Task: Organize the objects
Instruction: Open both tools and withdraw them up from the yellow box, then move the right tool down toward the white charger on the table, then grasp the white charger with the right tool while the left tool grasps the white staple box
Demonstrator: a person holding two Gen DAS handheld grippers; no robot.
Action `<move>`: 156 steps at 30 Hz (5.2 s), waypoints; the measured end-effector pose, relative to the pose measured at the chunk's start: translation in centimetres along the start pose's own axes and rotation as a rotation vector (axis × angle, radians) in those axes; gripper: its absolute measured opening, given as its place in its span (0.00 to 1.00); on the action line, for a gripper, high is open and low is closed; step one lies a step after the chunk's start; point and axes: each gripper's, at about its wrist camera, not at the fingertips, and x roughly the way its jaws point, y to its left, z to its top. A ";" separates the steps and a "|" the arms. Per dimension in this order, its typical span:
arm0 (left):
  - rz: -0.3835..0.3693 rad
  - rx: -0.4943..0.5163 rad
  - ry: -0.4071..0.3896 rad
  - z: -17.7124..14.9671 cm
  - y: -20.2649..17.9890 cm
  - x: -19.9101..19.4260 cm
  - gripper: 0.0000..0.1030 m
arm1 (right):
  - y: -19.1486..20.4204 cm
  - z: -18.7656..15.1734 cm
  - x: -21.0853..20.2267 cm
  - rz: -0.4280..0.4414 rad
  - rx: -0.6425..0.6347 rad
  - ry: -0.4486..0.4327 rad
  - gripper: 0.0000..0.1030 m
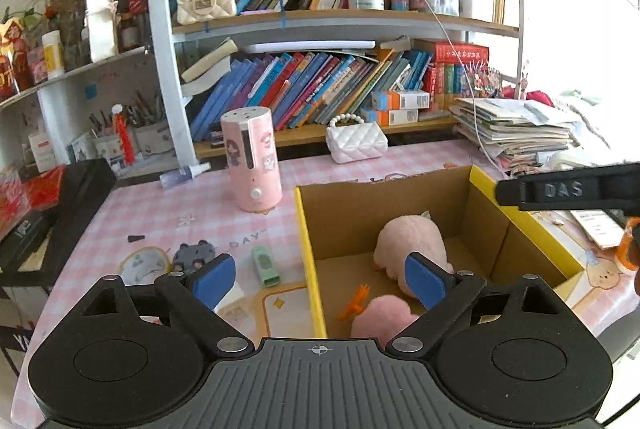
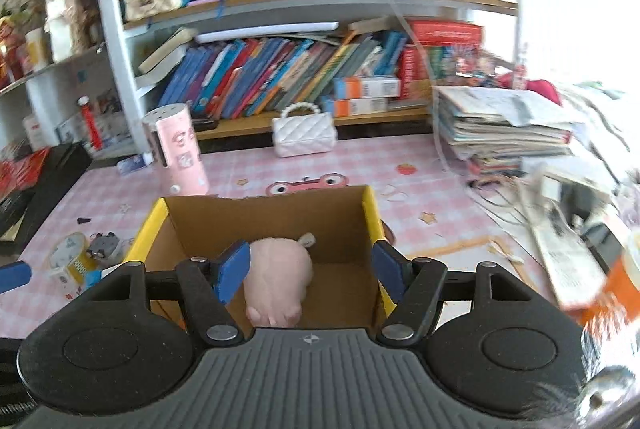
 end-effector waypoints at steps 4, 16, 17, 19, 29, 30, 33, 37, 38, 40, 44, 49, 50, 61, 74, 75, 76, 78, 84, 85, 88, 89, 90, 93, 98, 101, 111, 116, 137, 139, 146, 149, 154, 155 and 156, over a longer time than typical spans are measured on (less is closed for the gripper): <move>-0.021 -0.012 0.007 -1.4 1.1 -1.2 0.91 | 0.8 -2.0 -2.2 -0.062 0.026 -0.004 0.64; -0.011 -0.031 0.118 -7.0 4.9 -4.0 0.92 | 5.8 -9.9 -5.8 -0.160 0.013 0.114 0.64; -0.009 -0.034 0.126 -7.4 5.3 -4.3 0.92 | 6.2 -10.4 -6.0 -0.159 0.014 0.127 0.64; -0.004 -0.039 0.138 -8.1 5.9 -4.9 0.92 | 7.0 -11.3 -6.3 -0.154 0.019 0.151 0.64; 0.020 -0.044 0.174 -10.6 8.7 -7.2 0.92 | 11.3 -14.2 -7.6 -0.093 -0.004 0.201 0.65; 0.021 -0.045 0.177 -10.8 8.9 -7.4 0.92 | 11.8 -14.4 -7.7 -0.085 -0.008 0.205 0.65; 0.028 -0.046 0.186 -11.3 9.6 -7.9 0.92 | 13.0 -14.9 -7.9 -0.063 -0.015 0.215 0.70; 0.039 -0.047 0.191 -12.0 10.6 -8.7 0.92 | 14.3 -15.4 -8.4 -0.037 -0.018 0.215 0.73; 0.043 -0.048 0.192 -12.1 10.8 -8.9 0.92 | 14.6 -15.5 -8.4 -0.033 -0.020 0.216 0.74; 0.049 -0.048 0.192 -12.3 11.3 -9.2 0.92 | 15.2 -15.8 -8.5 -0.021 -0.024 0.221 0.79; 0.063 -0.064 0.190 -12.7 12.4 -9.9 0.92 | 16.6 -16.1 -8.8 0.001 -0.041 0.219 0.80; 0.076 -0.078 0.187 -13.0 13.5 -10.4 0.92 | 17.9 -16.2 -8.7 0.024 -0.056 0.226 0.80; 0.082 -0.078 0.186 -13.0 13.7 -10.5 0.92 | 18.1 -16.2 -8.7 0.027 -0.058 0.227 0.80; 0.102 -0.091 0.172 -13.5 15.7 -11.0 0.92 | 20.2 -16.2 -8.4 0.051 -0.068 0.238 0.81; 0.117 -0.113 0.181 -13.3 17.4 -10.6 0.92 | 22.2 -15.5 -7.7 0.083 -0.100 0.233 0.80; 0.118 -0.116 0.183 -13.3 17.5 -10.5 0.92 | 22.3 -15.4 -7.6 0.085 -0.103 0.233 0.80; 0.118 -0.121 0.185 -13.3 17.7 -10.3 0.92 | 22.4 -15.4 -7.4 0.086 -0.107 0.234 0.80; 0.117 -0.132 0.187 -13.2 17.9 -10.0 0.92 | 22.5 -15.3 -7.0 0.087 -0.111 0.239 0.80; 0.112 -0.145 0.193 -12.8 18.3 -8.6 0.92 | 22.8 -14.7 -5.4 0.087 -0.119 0.250 0.80; 0.113 -0.147 0.193 -12.7 18.4 -8.3 0.92 | 22.9 -14.6 -5.1 0.088 -0.120 0.254 0.80; 0.114 -0.158 0.194 -12.1 18.8 -7.2 0.92 | 23.1 -14.0 -3.9 0.093 -0.132 0.261 0.80; 0.115 -0.161 0.194 -11.9 18.9 -6.9 0.92 | 23.2 -13.8 -3.6 0.093 -0.136 0.261 0.79; 0.117 -0.162 0.193 -11.8 18.9 -6.5 0.92 | 23.2 -13.6 -3.2 0.092 -0.139 0.260 0.79; 0.116 -0.174 0.197 -11.3 19.4 -5.3 0.92 | 23.4 -12.9 -1.9 0.098 -0.150 0.267 0.77; 0.127 -0.199 0.201 -10.3 20.3 -3.2 0.92 | 24.1 -11.4 0.2 0.111 -0.177 0.254 0.70; 0.135 -0.207 0.202 -9.6 20.7 -2.0 0.92 | 24.5 -10.4 1.4 0.122 -0.195 0.238 0.70; 0.170 -0.225 0.218 -8.0 21.6 1.5 0.91 | 25.3 -7.6 5.3 0.161 -0.220 0.222 0.63; 0.189 -0.233 0.232 -7.4 22.1 3.1 0.91 | 25.5 -6.6 7.6 0.174 -0.213 0.237 0.63; 0.199 -0.228 0.308 -5.6 22.7 8.6 0.91 | 26.6 -5.9 20.4 0.114 -0.219 0.403 0.49; 0.198 -0.229 0.314 -5.6 22.7 8.9 0.91 | 26.6 -5.8 20.5 0.127 -0.234 0.392 0.47; 0.172 -0.227 0.318 -5.3 21.9 10.0 0.90 | 25.8 -4.4 19.0 0.173 -0.208 0.337 0.40; 0.149 -0.216 0.319 -5.2 21.1 10.6 0.90 | 25.1 -3.4 17.5 0.190 -0.190 0.280 0.40; 0.118 -0.195 0.316 -5.1 19.8 11.7 0.82 | 24.2 -1.5 15.4 0.226 -0.149 0.217 0.40; 0.113 -0.192 0.316 -5.1 19.5 11.9 0.81 | 24.2 -1.1 15.0 0.231 -0.150 0.200 0.40; 0.107 -0.190 0.316 -5.0 19.4 12.0 0.80 | 24.1 -0.8 14.5 0.235 -0.152 0.180 0.40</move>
